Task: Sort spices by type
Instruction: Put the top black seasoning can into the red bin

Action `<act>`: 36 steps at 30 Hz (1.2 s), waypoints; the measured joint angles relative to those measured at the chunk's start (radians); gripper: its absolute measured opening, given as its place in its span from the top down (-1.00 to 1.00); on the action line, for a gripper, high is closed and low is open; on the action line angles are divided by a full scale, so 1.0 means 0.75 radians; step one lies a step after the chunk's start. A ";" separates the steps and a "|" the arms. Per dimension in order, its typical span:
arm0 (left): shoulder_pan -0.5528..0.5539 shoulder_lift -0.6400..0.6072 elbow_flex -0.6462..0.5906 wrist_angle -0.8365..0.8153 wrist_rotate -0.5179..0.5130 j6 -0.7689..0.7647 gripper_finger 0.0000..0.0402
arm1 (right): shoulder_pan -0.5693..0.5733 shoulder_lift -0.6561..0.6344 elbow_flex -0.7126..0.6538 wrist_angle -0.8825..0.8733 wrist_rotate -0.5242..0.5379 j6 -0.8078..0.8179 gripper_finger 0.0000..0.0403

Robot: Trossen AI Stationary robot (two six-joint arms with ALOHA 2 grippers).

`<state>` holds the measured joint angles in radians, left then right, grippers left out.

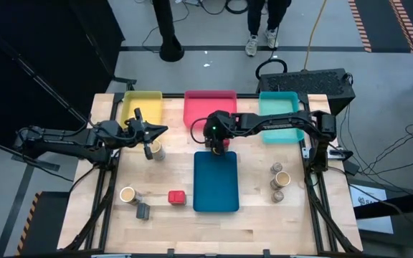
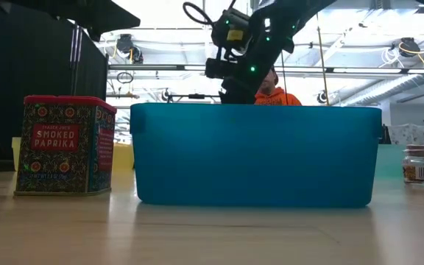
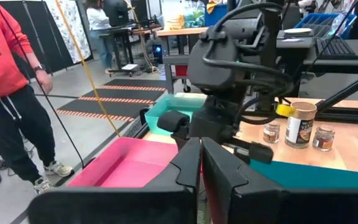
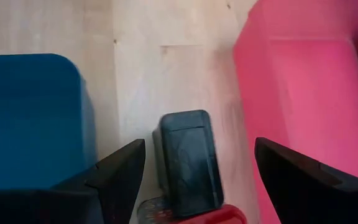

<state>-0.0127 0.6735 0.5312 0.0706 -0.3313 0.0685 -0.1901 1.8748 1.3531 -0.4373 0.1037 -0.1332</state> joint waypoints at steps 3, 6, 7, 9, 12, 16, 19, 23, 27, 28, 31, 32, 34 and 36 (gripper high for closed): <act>0.000 0.000 0.000 -0.002 0.000 0.000 0.89 | -0.003 0.028 0.000 -0.002 -0.003 -0.010 -0.42; 0.000 0.000 0.000 -0.002 -0.001 0.000 0.89 | -0.001 0.046 0.000 -0.008 -0.008 -0.025 -0.42; 0.000 0.000 0.000 -0.002 -0.002 0.000 0.89 | 0.000 0.046 0.000 -0.009 -0.008 -0.027 -0.42; 0.000 0.000 0.000 -0.002 -0.004 0.000 0.89 | 0.000 0.046 0.000 -0.010 -0.008 -0.028 -0.42; 0.000 0.000 0.000 -0.002 -0.007 0.000 0.89 | -0.001 0.046 0.000 -0.010 -0.008 -0.028 -0.39; 0.000 0.000 0.000 -0.002 -0.010 0.000 0.89 | -0.007 0.046 0.000 -0.023 -0.008 -0.028 -0.25; 0.000 0.000 0.000 -0.002 -0.009 0.000 0.89 | -0.007 0.046 0.000 -0.019 -0.007 -0.041 -0.09; 0.000 0.000 -0.001 -0.002 -0.010 0.000 0.89 | -0.007 0.046 0.000 -0.008 -0.007 -0.051 0.15; 0.000 0.000 -0.001 -0.002 -0.010 0.000 0.89 | -0.007 0.046 0.000 -0.008 -0.007 -0.063 0.35; 0.000 0.000 -0.001 -0.002 -0.010 0.000 0.89 | -0.007 0.046 0.000 -0.007 -0.007 -0.064 0.39; 0.000 0.000 -0.001 -0.002 -0.009 -0.001 0.89 | -0.007 0.046 0.000 -0.006 -0.007 -0.064 0.45; 0.000 0.000 -0.001 -0.002 -0.009 -0.001 0.89 | -0.007 0.046 0.000 -0.006 -0.006 -0.064 0.46; 0.000 0.000 -0.001 -0.002 -0.009 0.000 0.89 | -0.007 0.046 0.000 -0.005 -0.006 -0.064 0.46; 0.000 0.000 -0.001 -0.002 -0.010 0.000 0.89 | -0.007 0.046 0.000 0.002 -0.008 -0.064 0.45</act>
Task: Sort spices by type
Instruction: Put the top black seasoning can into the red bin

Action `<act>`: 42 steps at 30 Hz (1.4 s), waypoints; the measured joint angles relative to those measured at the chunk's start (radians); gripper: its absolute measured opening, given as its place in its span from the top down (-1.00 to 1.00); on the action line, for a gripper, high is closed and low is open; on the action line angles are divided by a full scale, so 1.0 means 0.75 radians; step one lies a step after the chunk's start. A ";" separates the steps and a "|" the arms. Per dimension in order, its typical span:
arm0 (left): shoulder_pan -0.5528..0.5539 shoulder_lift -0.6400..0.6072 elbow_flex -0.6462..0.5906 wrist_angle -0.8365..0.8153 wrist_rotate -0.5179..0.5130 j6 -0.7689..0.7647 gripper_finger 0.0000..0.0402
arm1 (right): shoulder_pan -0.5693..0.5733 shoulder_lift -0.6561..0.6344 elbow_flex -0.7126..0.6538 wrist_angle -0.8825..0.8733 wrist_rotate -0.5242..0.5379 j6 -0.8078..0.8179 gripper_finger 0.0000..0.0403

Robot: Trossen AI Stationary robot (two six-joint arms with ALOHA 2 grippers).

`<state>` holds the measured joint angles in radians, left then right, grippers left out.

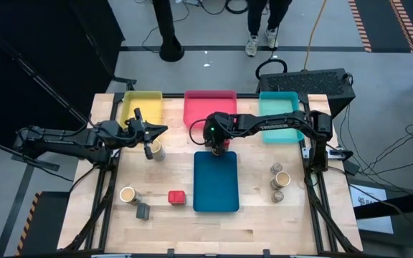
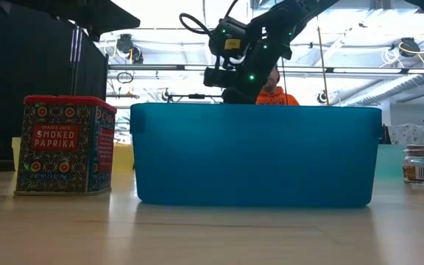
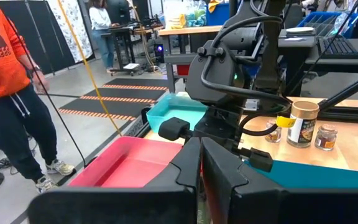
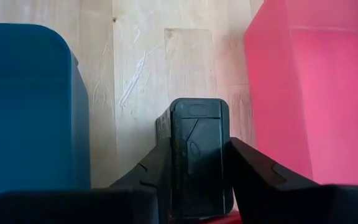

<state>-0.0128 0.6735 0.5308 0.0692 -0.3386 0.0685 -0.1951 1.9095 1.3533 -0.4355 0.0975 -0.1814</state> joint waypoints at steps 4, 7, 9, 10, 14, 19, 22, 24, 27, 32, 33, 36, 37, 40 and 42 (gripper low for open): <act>0.000 0.000 0.000 0.000 0.000 0.000 0.89 | -0.001 0.000 0.000 0.032 -0.001 -0.003 0.46; 0.000 0.000 0.000 0.000 0.000 -0.001 0.89 | -0.001 -0.002 0.000 0.045 -0.002 -0.007 0.48; 0.000 0.000 0.000 0.000 0.000 -0.001 0.89 | -0.001 -0.002 0.000 0.057 -0.002 -0.008 0.48; 0.001 0.000 0.000 0.000 0.000 -0.001 0.89 | -0.001 -0.003 0.002 0.056 -0.002 -0.008 0.48; 0.000 0.000 -0.001 0.000 0.001 -0.001 0.89 | -0.001 -0.003 0.041 0.028 -0.002 -0.015 0.48; 0.000 0.000 -0.001 0.000 0.001 -0.003 0.89 | -0.001 -0.003 0.125 -0.057 -0.003 -0.025 0.48; 0.000 0.000 -0.001 0.000 0.001 -0.003 0.89 | -0.001 -0.004 0.178 -0.114 -0.003 -0.030 0.48; 0.000 0.000 -0.001 0.000 0.000 -0.003 0.89 | -0.001 -0.005 0.206 -0.150 -0.020 -0.029 0.48; 0.000 0.000 -0.001 0.000 0.001 -0.003 0.89 | -0.001 -0.005 0.243 -0.183 -0.038 -0.028 0.48; 0.000 0.000 -0.001 0.000 0.001 -0.004 0.89 | -0.001 -0.005 0.256 -0.196 -0.050 -0.032 0.48; 0.001 0.000 -0.001 0.000 0.001 -0.004 0.89 | -0.001 -0.005 0.256 -0.196 -0.064 -0.031 0.48; 0.000 0.000 -0.001 0.000 0.001 -0.003 0.89 | -0.001 -0.005 0.256 -0.196 -0.069 -0.014 0.48; 0.000 0.000 -0.001 0.000 0.001 -0.003 0.89 | -0.001 -0.005 0.256 -0.196 -0.069 0.003 0.48; 0.000 0.000 -0.001 0.000 0.001 -0.003 0.89 | -0.001 -0.005 0.256 -0.196 -0.069 0.050 0.49; 0.000 0.000 -0.001 0.000 0.001 -0.003 0.89 | -0.001 -0.013 0.256 -0.208 -0.069 0.054 0.49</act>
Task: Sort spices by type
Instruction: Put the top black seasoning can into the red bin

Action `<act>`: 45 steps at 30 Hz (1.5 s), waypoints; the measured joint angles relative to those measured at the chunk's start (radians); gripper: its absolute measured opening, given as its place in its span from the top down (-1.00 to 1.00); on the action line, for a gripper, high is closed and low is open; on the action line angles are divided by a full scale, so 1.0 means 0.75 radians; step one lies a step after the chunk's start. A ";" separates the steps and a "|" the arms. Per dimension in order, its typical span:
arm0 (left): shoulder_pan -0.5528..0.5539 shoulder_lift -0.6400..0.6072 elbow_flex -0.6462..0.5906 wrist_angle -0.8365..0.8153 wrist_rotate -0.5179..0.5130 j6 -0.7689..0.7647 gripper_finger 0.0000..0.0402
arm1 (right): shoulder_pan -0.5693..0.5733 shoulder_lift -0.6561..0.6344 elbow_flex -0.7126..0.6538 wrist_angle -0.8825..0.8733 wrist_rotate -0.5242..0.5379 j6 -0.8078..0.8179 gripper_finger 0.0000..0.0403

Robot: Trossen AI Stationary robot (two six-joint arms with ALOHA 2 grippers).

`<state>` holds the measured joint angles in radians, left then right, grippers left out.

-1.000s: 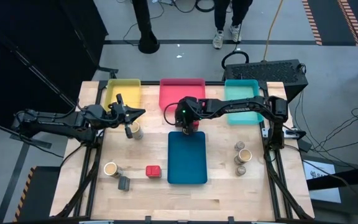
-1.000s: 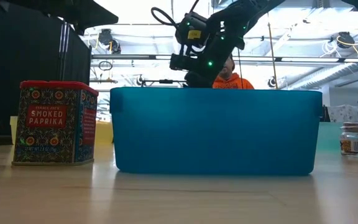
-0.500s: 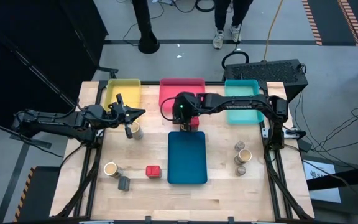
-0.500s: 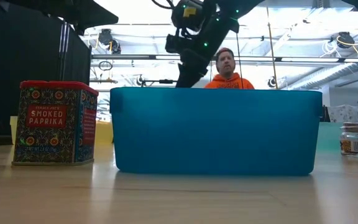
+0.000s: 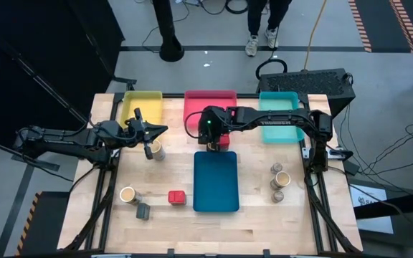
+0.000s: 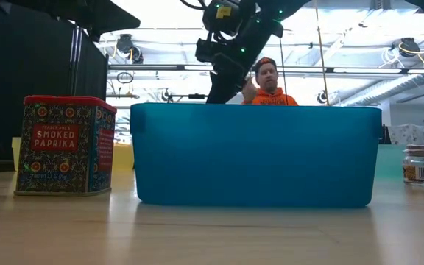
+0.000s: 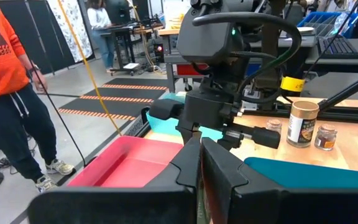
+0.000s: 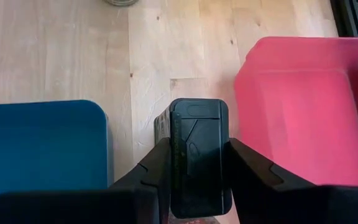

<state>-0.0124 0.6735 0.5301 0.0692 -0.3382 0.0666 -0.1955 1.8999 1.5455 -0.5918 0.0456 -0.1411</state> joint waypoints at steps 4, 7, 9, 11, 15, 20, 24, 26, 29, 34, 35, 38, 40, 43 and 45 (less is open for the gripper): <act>0.000 0.001 0.000 0.000 0.000 0.001 0.89 | 0.000 -0.041 0.000 -0.033 0.001 0.001 0.48; 0.000 0.000 0.000 0.001 -0.001 0.001 0.89 | -0.004 -0.074 0.000 -0.061 0.006 0.007 0.49; 0.000 0.000 0.000 0.001 -0.007 0.001 0.89 | -0.011 -0.102 0.000 -0.073 0.008 0.016 0.49; 0.000 0.001 0.000 0.000 -0.011 0.002 0.89 | -0.024 -0.135 0.000 -0.074 0.012 0.036 0.49; 0.000 0.001 0.000 -0.001 -0.012 0.002 0.89 | -0.056 -0.185 0.000 -0.103 0.017 0.068 0.49; 0.000 0.000 0.000 -0.001 -0.015 0.002 0.89 | -0.125 -0.233 0.000 -0.181 0.137 0.184 0.48; 0.000 0.000 0.000 -0.001 -0.019 0.002 0.89 | -0.213 -0.254 0.000 -0.263 0.185 0.291 0.48; 0.000 0.001 0.000 -0.001 -0.021 0.002 0.89 | -0.255 -0.261 0.000 -0.290 0.182 0.317 0.48; 0.000 0.000 0.000 -0.001 -0.025 0.003 0.89 | -0.303 -0.264 0.000 -0.303 0.178 0.306 0.48; 0.000 0.000 0.000 0.000 -0.033 0.025 0.89 | -0.363 -0.264 0.000 -0.243 0.175 0.281 0.49; 0.000 0.001 0.000 0.000 -0.035 0.025 0.89 | -0.373 -0.264 0.000 -0.232 0.175 0.281 0.49; 0.000 0.000 0.000 0.000 -0.036 0.025 0.89 | -0.406 -0.264 0.000 -0.213 0.175 0.281 0.49; 0.000 0.001 0.000 0.000 -0.036 0.026 0.89 | -0.428 -0.262 0.000 -0.191 0.175 0.310 0.49; 0.000 0.001 0.000 0.004 -0.036 0.026 0.89 | -0.466 -0.246 0.000 -0.169 0.172 0.434 0.49; 0.000 0.000 0.000 0.008 -0.036 0.026 0.89 | -0.488 -0.231 0.000 -0.152 0.173 0.546 0.49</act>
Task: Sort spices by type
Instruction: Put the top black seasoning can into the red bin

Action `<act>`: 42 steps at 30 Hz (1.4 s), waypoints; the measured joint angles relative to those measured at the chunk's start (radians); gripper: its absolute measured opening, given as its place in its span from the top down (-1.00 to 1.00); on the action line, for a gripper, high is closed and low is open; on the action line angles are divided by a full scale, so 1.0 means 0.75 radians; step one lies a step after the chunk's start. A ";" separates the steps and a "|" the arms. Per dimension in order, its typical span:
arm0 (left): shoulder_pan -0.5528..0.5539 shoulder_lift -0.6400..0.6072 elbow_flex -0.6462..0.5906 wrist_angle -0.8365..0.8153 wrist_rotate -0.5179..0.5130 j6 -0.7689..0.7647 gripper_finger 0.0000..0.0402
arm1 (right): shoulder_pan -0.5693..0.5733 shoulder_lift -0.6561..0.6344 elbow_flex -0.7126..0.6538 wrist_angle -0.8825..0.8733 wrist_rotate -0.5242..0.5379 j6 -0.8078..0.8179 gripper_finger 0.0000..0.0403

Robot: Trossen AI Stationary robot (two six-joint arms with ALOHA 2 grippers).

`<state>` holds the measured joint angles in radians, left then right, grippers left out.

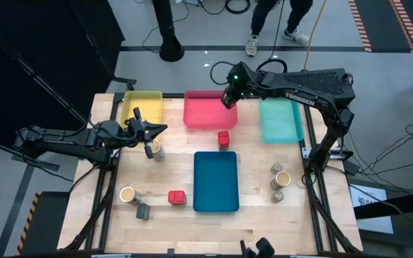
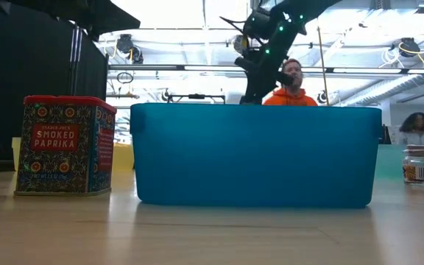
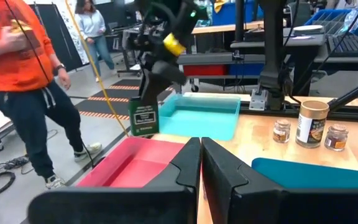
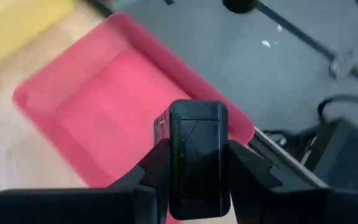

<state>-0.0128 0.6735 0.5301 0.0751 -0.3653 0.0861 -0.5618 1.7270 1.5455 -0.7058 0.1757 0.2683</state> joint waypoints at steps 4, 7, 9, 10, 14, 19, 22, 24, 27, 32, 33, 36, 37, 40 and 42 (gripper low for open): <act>0.000 0.001 0.000 0.000 0.000 0.000 0.89 | -0.024 0.009 0.000 0.019 0.004 0.178 0.48; 0.000 0.001 0.000 0.000 0.000 0.000 0.89 | -0.029 0.011 0.000 0.004 -0.032 0.329 0.49; 0.000 0.001 0.000 0.000 -0.009 0.004 0.89 | -0.026 0.012 0.000 0.012 -0.060 0.385 0.49; 0.000 0.001 0.000 0.002 -0.010 0.006 0.89 | -0.019 0.012 0.000 0.018 -0.058 0.407 0.49; 0.001 0.001 0.000 0.030 -0.014 0.005 0.89 | 0.016 0.012 -0.001 0.133 -0.071 0.427 0.49; 0.000 0.002 0.001 0.033 -0.014 0.002 0.89 | 0.029 0.014 -0.001 0.142 -0.042 0.448 0.49; 0.000 0.002 0.001 0.048 -0.014 0.001 0.89 | 0.030 0.049 0.000 0.120 0.009 0.466 0.49; 0.000 0.002 0.001 0.053 -0.014 0.000 0.89 | 0.041 0.084 -0.002 0.072 0.018 0.466 0.49; 0.000 0.002 0.001 0.051 -0.014 0.000 0.89 | 0.059 0.123 -0.003 0.074 0.012 0.475 0.49; 0.000 0.008 0.001 0.051 -0.014 -0.001 0.89 | 0.070 0.180 -0.002 0.034 0.060 0.480 0.50; 0.001 0.008 0.001 0.051 -0.014 -0.001 0.89 | 0.070 0.186 -0.003 0.023 0.078 0.480 0.50; 0.001 0.010 0.002 0.050 -0.014 -0.001 0.89 | 0.070 0.191 -0.002 0.004 0.117 0.477 0.50; 0.001 0.010 0.002 0.050 -0.014 0.000 0.89 | 0.070 0.195 0.000 -0.005 0.128 0.468 0.50; 0.001 0.010 0.002 0.049 -0.014 0.000 0.89 | 0.073 0.225 0.000 -0.045 0.157 0.442 0.50; 0.002 0.010 0.002 0.049 -0.014 -0.001 0.89 | 0.076 0.239 -0.001 -0.048 0.159 0.434 0.50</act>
<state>-0.0116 0.6807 0.5312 0.1117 -0.3759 0.0857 -0.5047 1.9059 1.5452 -0.7420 0.2948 0.5941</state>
